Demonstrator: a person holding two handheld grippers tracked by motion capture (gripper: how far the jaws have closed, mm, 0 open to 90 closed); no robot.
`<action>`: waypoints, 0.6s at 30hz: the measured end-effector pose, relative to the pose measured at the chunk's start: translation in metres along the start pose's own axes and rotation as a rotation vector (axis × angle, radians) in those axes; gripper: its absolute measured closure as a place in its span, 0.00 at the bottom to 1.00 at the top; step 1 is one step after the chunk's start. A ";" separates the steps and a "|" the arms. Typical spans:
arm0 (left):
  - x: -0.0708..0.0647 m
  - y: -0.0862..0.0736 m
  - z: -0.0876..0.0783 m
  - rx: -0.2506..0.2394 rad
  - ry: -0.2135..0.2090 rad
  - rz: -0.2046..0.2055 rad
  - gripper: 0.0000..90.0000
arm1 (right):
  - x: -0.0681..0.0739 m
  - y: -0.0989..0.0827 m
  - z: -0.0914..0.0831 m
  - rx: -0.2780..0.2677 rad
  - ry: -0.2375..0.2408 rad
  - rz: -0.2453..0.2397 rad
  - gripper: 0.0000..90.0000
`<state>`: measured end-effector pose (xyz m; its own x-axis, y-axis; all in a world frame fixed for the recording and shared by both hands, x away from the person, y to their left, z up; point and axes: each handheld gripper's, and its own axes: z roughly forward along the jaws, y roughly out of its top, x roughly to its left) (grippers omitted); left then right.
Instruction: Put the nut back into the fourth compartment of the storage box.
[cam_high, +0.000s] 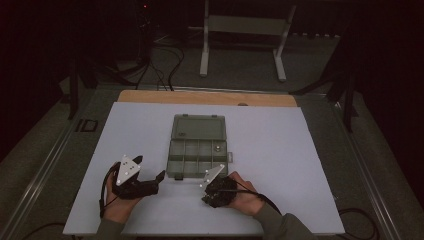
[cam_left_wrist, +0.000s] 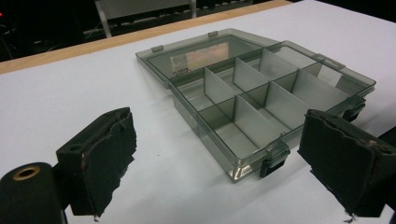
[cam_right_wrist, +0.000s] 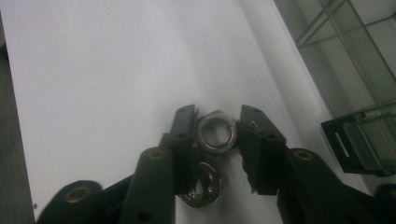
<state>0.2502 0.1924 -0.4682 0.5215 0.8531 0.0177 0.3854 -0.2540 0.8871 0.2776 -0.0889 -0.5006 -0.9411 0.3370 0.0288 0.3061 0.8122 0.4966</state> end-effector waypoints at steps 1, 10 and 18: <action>0.000 0.000 0.000 0.000 0.000 0.001 0.12 | 0.000 0.000 0.000 0.000 0.001 0.002 0.77; 0.000 0.000 0.000 0.001 0.001 -0.001 0.12 | 0.001 0.001 0.000 0.007 -0.010 -0.004 0.78; 0.000 0.000 0.000 0.001 0.002 0.001 0.12 | 0.001 0.001 0.000 0.009 -0.009 -0.005 0.78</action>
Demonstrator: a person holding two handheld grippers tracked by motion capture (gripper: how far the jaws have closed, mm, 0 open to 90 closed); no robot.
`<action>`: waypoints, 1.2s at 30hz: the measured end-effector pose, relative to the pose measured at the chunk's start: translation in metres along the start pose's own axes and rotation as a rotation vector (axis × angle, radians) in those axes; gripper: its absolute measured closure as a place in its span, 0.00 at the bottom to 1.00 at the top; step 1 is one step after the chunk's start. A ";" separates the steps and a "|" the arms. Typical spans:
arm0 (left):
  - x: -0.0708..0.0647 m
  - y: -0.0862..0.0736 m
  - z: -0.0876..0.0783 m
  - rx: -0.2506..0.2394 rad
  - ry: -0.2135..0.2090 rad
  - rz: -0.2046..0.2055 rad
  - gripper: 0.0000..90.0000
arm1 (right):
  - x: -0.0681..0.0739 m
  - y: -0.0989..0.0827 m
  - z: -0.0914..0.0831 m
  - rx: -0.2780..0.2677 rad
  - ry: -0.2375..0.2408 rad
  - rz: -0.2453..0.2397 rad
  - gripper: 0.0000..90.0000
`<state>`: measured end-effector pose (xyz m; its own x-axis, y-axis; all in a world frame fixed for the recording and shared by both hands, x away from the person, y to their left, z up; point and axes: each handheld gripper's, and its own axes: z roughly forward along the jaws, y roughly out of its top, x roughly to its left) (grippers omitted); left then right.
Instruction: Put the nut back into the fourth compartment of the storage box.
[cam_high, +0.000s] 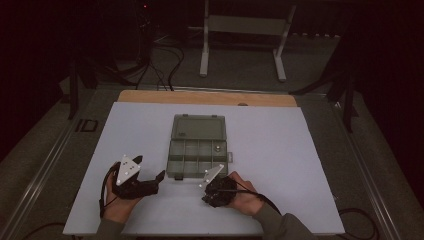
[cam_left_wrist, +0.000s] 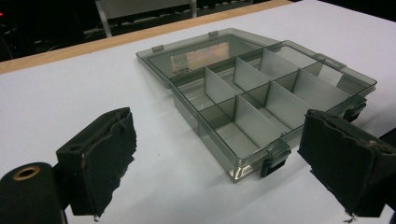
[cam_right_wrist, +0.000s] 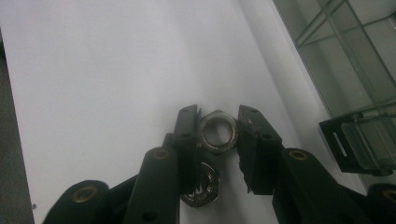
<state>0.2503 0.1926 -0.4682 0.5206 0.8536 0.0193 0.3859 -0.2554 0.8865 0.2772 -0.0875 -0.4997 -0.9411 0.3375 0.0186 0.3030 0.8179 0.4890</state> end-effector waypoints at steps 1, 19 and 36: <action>0.000 0.000 0.000 0.000 0.000 0.000 0.12 | 0.000 0.000 0.000 0.001 0.000 0.000 0.78; 0.000 0.000 0.000 0.001 -0.001 0.001 0.12 | -0.002 0.002 -0.006 -0.005 -0.001 0.007 0.78; 0.000 0.000 0.000 0.002 -0.003 0.003 0.12 | -0.005 0.006 -0.015 -0.013 -0.001 0.012 0.78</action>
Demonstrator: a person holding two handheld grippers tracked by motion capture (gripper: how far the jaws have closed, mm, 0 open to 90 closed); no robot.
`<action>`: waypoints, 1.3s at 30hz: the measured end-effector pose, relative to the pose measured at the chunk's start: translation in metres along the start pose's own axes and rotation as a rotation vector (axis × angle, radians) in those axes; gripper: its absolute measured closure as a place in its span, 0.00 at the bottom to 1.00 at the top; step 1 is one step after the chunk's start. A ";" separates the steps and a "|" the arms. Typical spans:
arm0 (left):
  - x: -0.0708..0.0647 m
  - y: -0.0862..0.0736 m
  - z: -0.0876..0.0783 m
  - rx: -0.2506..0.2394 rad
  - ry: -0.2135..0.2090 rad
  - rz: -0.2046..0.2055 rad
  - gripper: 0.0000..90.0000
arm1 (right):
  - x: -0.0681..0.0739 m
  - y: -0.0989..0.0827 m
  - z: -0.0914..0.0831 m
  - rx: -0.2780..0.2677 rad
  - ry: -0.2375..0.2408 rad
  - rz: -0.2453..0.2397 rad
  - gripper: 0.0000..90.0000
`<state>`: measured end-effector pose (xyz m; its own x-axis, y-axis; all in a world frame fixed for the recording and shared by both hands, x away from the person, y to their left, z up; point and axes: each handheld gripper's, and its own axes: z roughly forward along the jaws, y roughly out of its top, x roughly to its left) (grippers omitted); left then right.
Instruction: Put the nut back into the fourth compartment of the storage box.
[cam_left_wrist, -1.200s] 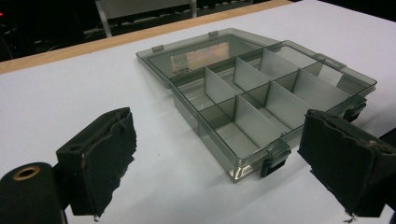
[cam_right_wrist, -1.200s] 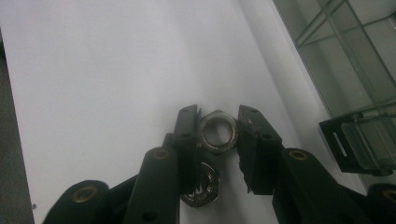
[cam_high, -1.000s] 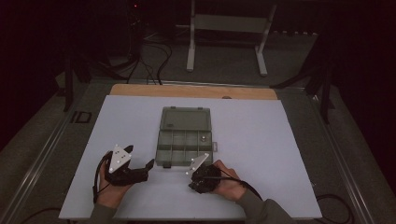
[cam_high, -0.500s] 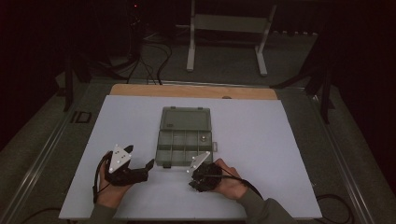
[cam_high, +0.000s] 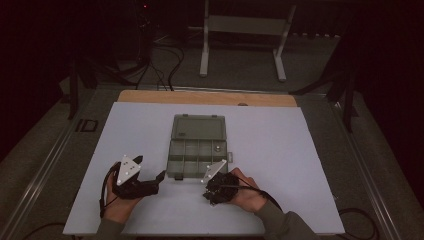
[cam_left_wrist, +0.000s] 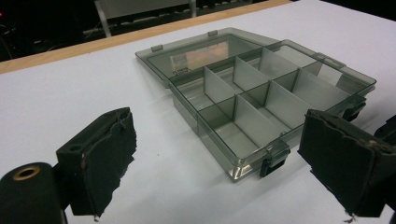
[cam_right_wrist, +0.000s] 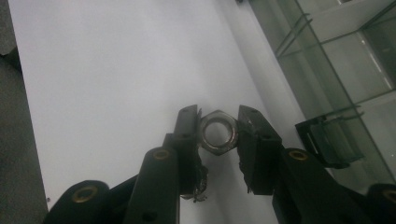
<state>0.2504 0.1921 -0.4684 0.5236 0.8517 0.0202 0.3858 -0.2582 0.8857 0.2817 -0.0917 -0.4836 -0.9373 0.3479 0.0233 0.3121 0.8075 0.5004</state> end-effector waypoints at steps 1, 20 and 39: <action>0.000 0.000 0.000 0.000 0.000 0.000 0.12 | 0.000 0.000 -0.001 0.002 -0.002 -0.001 0.78; 0.000 0.000 0.001 0.001 0.001 -0.004 0.12 | -0.009 0.008 -0.020 -0.022 -0.031 0.011 0.78; 0.000 0.000 0.001 -0.005 0.001 -0.006 0.12 | -0.029 0.021 -0.043 -0.052 -0.069 0.034 0.78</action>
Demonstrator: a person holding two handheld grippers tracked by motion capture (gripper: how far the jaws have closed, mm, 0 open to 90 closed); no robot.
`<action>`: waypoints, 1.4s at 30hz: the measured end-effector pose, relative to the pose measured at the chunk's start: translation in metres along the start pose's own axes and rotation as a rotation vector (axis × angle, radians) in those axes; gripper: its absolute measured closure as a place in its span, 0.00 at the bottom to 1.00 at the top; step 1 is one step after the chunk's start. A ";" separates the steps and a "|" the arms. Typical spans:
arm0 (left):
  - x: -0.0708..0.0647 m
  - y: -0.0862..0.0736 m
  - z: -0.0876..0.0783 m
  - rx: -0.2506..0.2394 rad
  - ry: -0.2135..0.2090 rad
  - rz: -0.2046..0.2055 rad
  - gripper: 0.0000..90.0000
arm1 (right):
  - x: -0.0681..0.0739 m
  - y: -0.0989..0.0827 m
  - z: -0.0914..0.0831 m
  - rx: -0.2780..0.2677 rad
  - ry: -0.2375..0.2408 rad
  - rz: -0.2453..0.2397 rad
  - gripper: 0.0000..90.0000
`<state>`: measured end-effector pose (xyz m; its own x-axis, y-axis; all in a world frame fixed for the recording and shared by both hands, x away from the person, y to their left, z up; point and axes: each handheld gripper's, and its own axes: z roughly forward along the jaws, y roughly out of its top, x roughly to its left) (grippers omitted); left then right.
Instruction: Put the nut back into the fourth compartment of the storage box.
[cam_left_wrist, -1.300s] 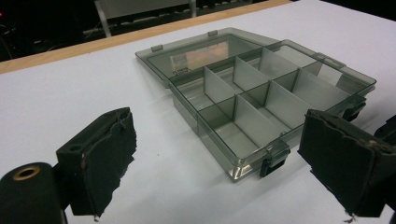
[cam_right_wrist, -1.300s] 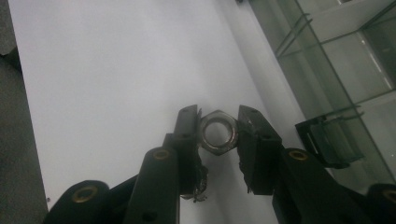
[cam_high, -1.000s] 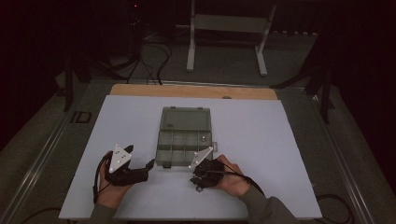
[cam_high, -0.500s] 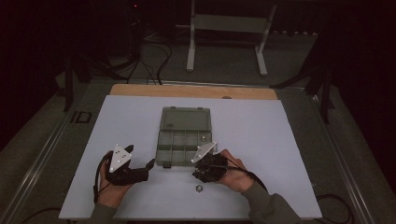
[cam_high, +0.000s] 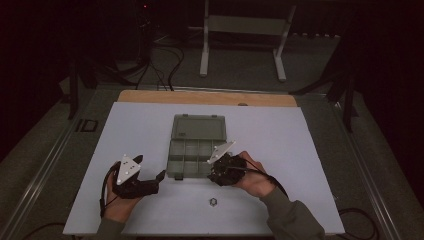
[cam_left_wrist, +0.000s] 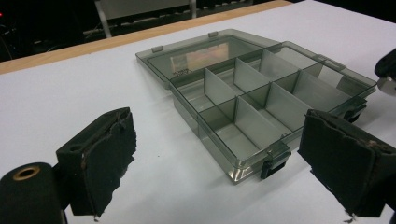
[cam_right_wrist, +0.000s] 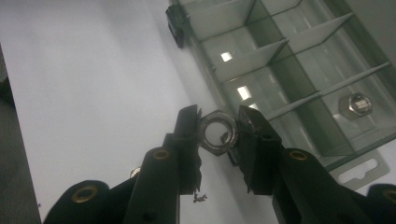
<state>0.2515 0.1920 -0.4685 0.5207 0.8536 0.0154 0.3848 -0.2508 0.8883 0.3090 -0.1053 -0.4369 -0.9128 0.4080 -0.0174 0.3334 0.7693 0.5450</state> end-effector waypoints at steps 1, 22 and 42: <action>0.000 0.000 0.000 0.000 -0.001 0.001 0.12 | -0.001 0.001 -0.001 -0.001 -0.001 0.001 0.78; 0.000 0.000 0.000 0.000 -0.003 0.001 0.12 | -0.019 0.018 -0.009 -0.031 -0.035 0.047 0.78; 0.000 0.000 0.000 0.000 -0.004 0.002 0.12 | -0.040 0.022 -0.006 -0.031 -0.071 0.114 0.78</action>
<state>0.2516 0.1919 -0.4687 0.5241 0.8515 0.0151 0.3839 -0.2521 0.8883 0.3516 -0.1073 -0.4194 -0.8502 0.5263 -0.0127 0.4252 0.7007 0.5729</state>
